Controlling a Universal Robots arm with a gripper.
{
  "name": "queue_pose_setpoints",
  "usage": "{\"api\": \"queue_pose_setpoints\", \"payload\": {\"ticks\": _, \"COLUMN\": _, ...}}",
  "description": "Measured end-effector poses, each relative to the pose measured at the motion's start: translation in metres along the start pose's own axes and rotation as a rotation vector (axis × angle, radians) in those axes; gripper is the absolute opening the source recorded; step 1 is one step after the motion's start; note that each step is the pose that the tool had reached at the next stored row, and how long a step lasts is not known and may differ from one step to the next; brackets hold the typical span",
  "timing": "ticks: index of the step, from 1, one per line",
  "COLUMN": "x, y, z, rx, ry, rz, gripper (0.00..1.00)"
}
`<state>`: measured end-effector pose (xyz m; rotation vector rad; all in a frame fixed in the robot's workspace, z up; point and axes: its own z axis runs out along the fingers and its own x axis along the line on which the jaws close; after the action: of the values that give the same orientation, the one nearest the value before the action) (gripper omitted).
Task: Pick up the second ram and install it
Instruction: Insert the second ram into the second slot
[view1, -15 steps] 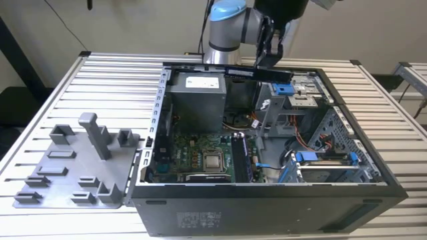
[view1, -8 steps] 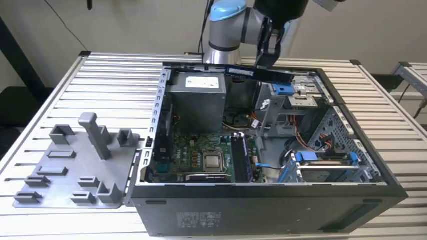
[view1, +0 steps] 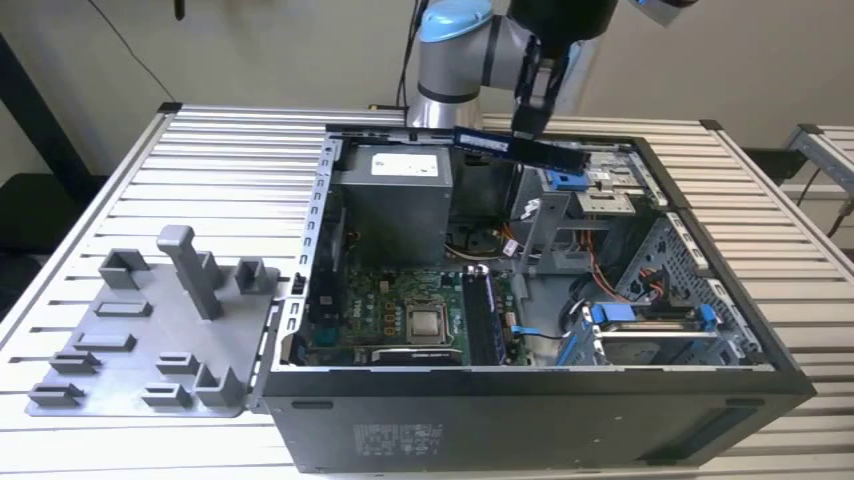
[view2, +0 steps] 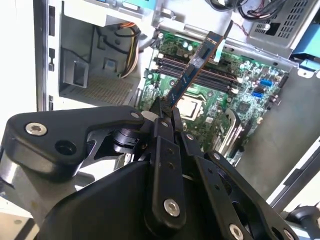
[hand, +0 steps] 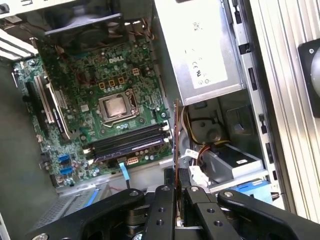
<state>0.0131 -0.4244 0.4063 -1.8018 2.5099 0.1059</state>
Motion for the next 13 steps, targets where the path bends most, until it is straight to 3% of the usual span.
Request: {"api": "queue_pose_setpoints", "payload": {"ticks": 13, "x": 0.0000, "y": 0.0000, "z": 0.0005, "rx": 0.0127, "ry": -0.0041, "rz": 0.157, "gripper": 0.14}}
